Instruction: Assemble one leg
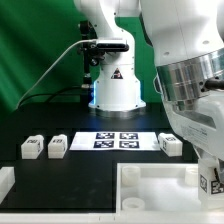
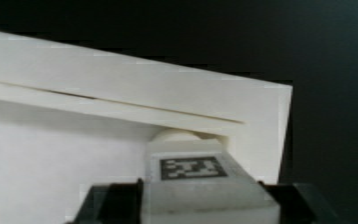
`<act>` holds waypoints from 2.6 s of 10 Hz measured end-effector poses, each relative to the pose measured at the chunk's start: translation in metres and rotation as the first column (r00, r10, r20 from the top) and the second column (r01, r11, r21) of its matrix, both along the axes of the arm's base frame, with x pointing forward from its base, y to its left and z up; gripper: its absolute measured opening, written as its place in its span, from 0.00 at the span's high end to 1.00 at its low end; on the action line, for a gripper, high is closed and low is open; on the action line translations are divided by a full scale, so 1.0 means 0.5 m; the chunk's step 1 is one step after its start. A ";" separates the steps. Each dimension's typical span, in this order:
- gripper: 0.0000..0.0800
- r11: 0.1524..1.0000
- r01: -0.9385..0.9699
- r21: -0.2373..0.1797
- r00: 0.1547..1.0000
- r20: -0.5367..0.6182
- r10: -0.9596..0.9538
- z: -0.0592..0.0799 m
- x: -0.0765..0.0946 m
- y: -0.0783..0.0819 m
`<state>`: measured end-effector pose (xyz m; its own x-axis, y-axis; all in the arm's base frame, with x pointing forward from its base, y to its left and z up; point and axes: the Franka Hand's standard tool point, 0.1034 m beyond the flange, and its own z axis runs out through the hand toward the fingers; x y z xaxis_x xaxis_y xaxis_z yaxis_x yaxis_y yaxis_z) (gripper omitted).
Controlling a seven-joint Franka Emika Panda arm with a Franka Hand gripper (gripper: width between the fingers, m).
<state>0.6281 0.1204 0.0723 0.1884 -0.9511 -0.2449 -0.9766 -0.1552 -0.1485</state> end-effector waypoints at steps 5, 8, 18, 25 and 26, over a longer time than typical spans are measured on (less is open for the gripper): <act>0.21 0.865 -0.492 -0.095 0.865 0.060 0.498 0.003 -0.007 0.012; 0.19 0.652 -0.739 -0.170 0.648 0.088 0.757 0.003 -0.006 0.011; 0.62 0.444 -0.860 -0.252 0.448 0.043 0.893 0.006 0.009 -0.008; 0.62 0.996 0.085 -0.026 0.996 -0.018 -0.085 0.001 0.004 -0.010; 0.62 0.978 0.208 -0.004 0.977 -0.040 -0.208 0.001 0.004 -0.005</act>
Offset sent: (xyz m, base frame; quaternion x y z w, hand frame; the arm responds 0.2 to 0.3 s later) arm -0.0026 0.0077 0.0035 -0.0336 -0.0063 -0.2434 0.9693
